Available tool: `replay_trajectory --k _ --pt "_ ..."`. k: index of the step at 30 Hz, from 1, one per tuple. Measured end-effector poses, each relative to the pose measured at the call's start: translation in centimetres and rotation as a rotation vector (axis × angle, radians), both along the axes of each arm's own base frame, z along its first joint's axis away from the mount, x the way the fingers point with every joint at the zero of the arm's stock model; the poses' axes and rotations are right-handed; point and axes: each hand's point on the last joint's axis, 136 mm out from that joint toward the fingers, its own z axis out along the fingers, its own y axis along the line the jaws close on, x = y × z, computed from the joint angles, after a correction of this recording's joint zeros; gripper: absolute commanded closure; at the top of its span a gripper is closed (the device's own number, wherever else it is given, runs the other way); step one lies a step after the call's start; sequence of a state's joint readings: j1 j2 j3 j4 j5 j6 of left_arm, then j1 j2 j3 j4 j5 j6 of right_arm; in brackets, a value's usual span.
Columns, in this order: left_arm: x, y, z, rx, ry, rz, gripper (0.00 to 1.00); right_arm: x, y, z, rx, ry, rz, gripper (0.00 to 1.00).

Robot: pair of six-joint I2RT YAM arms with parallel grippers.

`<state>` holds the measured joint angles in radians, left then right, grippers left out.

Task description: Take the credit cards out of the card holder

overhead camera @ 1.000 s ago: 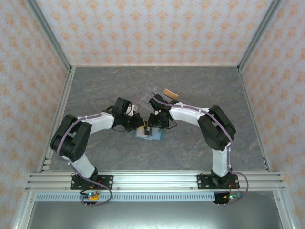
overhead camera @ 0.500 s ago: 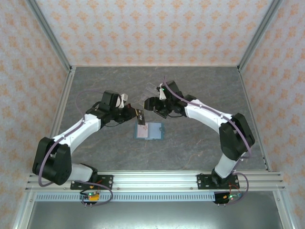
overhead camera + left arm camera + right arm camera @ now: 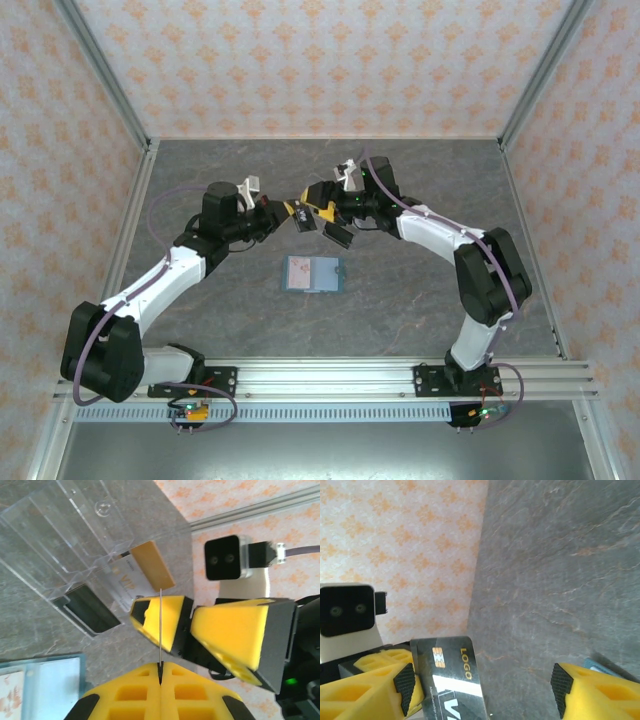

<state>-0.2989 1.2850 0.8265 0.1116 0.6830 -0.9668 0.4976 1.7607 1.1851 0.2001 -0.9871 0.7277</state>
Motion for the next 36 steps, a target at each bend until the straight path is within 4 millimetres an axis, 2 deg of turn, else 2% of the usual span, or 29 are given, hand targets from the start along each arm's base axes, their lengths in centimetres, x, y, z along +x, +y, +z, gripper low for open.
replay_trajectory --k 9,14,18,19,22,25,30,33,36 --pt "0.3 -0.3 1.2 -0.063 -0.013 0.007 1.00 -1.0 0.6 1.3 0.087 0.011 0.060 0.57" --pt "0.3 -0.3 1.0 -0.072 -0.003 0.012 1.00 -1.2 0.7 1.5 0.100 0.007 0.073 0.71" --pt "0.3 0.0 0.6 -0.072 0.009 0.021 1.00 -1.3 0.6 1.4 0.100 0.003 0.076 0.87" --pt "0.3 0.1 0.5 -0.071 0.014 0.023 0.97 -1.2 0.6 1.5 0.101 -0.005 0.075 0.90" --pt "0.2 0.3 -0.6 -0.054 0.047 0.027 0.77 -1.2 0.5 1.6 0.101 -0.025 0.084 0.98" --pt "-0.2 0.6 -2.1 -0.011 0.092 0.029 0.60 -1.1 0.0 0.5 0.038 -0.057 0.078 1.00" --pt "-0.5 2.5 -5.1 0.144 0.162 0.079 0.28 0.6 -2.8 -2.9 -0.246 -0.161 -0.001 1.00" --pt "-0.8 4.2 -6.6 0.250 0.199 0.123 0.15 1.4 -4.4 -4.0 -0.400 -0.250 -0.012 1.00" --pt "-1.2 5.6 -7.8 0.336 0.230 0.151 0.06 1.9 -5.8 -4.7 -0.523 -0.350 0.006 1.00"
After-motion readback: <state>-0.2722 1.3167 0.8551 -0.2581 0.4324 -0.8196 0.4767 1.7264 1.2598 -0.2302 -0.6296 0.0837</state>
